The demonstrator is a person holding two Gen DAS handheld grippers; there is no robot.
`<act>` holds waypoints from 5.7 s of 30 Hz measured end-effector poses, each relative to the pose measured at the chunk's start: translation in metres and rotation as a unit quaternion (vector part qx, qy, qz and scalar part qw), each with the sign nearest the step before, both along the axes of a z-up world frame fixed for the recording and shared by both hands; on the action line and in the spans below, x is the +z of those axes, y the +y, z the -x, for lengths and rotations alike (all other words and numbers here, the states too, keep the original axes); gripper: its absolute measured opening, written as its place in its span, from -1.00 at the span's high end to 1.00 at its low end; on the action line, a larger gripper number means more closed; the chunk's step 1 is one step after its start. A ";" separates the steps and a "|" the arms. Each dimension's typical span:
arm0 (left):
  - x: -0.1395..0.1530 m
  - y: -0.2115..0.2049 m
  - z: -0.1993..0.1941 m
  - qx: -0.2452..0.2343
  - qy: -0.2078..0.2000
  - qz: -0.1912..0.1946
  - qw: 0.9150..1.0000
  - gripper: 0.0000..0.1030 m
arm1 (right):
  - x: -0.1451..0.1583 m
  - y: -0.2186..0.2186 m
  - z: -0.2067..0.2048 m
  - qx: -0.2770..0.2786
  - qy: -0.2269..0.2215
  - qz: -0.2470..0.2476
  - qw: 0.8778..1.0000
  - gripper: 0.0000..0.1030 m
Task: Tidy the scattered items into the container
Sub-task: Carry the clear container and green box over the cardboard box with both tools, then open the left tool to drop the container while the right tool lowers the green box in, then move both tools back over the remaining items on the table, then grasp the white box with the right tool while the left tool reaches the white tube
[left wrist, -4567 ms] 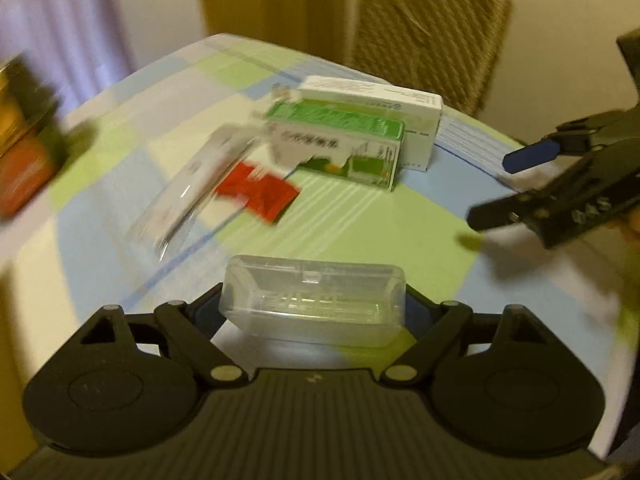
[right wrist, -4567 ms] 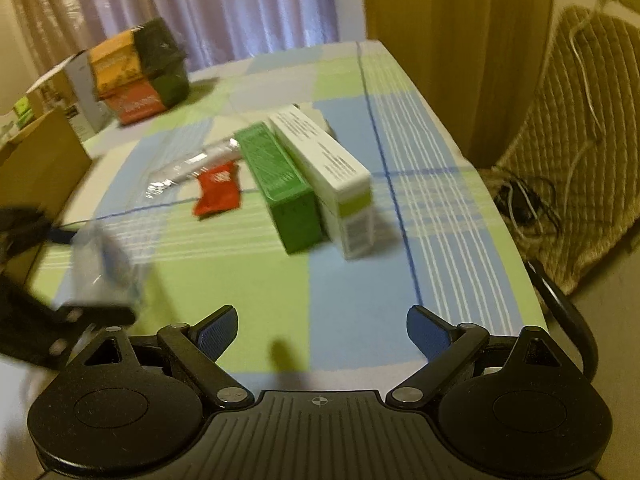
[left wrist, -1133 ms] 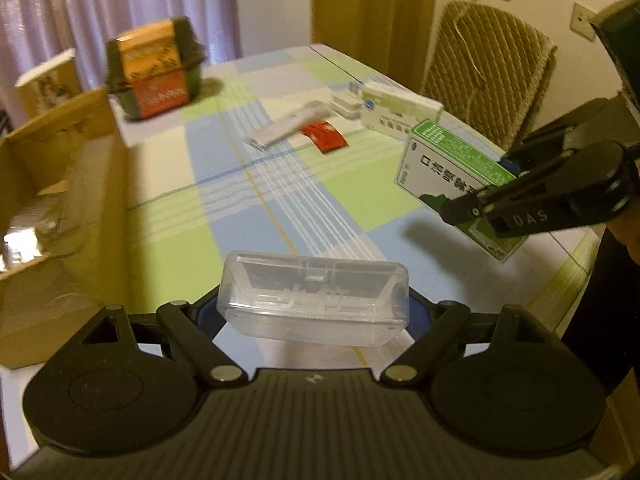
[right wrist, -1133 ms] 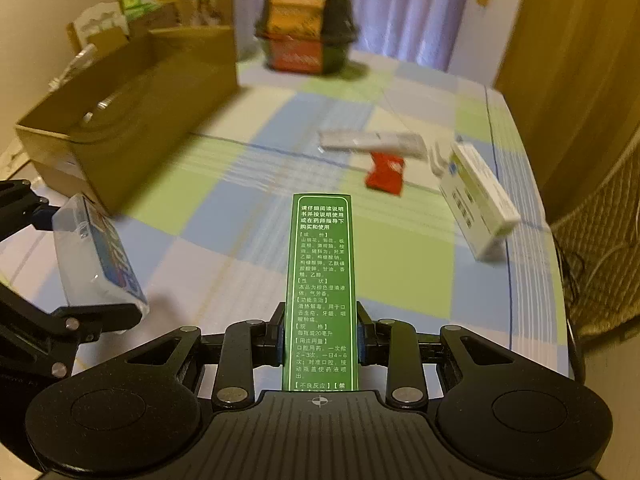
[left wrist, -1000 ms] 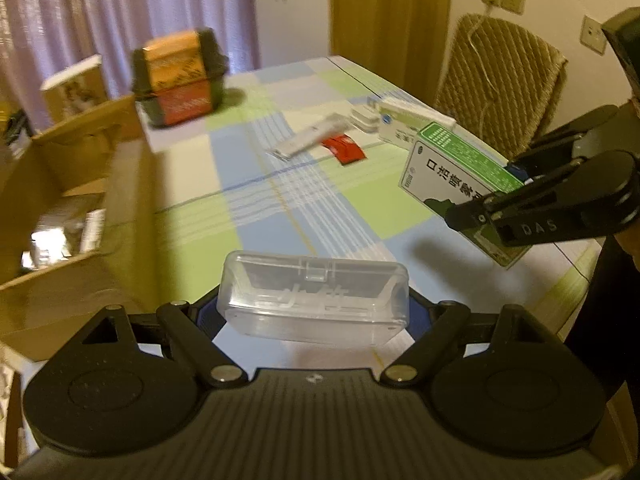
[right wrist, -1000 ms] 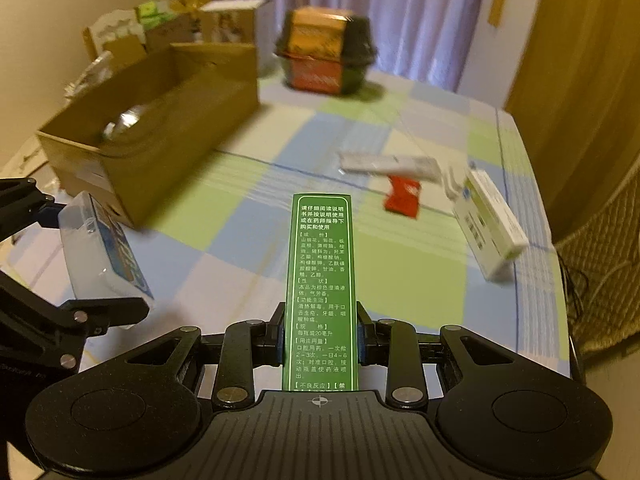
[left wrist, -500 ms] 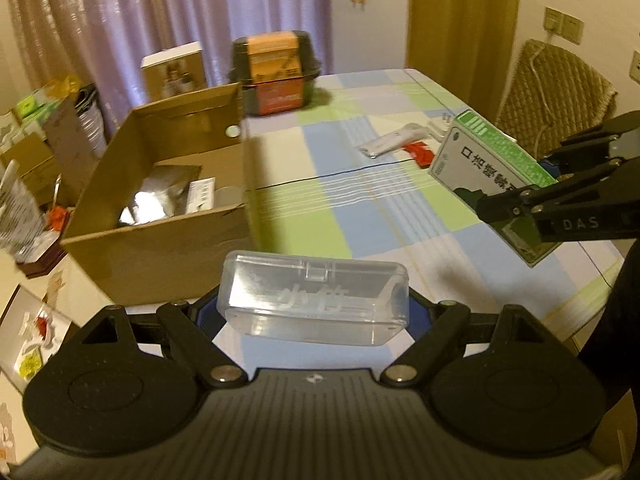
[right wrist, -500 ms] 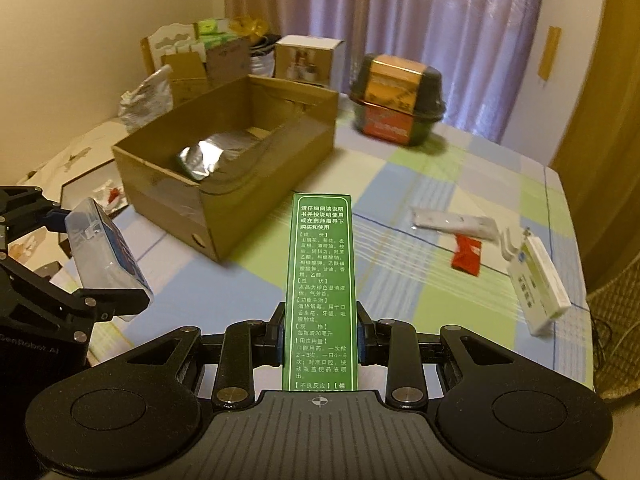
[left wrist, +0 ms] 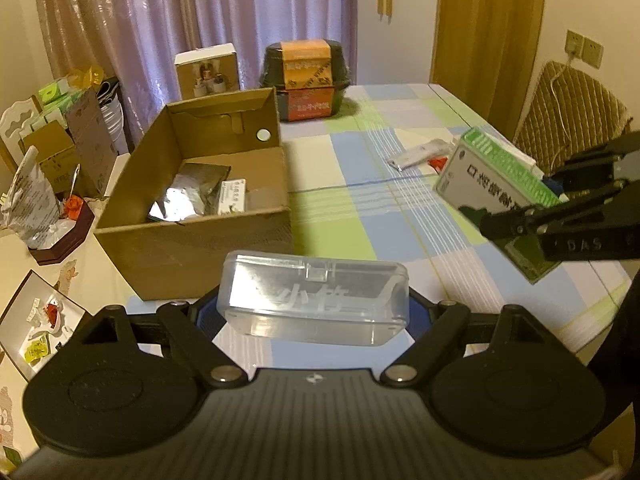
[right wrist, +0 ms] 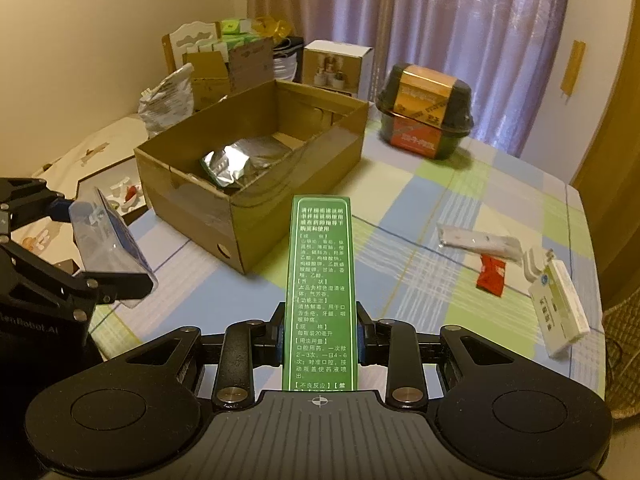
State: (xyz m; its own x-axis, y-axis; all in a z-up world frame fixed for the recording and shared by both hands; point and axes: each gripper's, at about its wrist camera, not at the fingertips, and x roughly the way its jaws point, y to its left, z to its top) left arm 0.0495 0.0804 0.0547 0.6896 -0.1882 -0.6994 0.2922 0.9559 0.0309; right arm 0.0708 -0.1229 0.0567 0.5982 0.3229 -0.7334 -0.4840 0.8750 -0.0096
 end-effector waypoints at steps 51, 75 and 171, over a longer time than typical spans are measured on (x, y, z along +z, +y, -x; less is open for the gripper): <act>-0.012 0.092 -0.203 0.025 -0.013 -0.011 1.000 -0.62 | 0.006 0.138 -0.209 0.058 -0.006 -0.044 0.997 0.36; 0.003 0.106 -0.177 0.038 -0.027 -0.027 0.999 -0.71 | 0.017 0.156 -0.218 0.064 -0.022 -0.036 0.997 0.36; -0.092 -0.242 -0.259 -0.221 0.023 -0.044 0.974 -0.79 | -0.112 -0.249 -0.256 -0.082 0.159 0.080 0.981 -0.24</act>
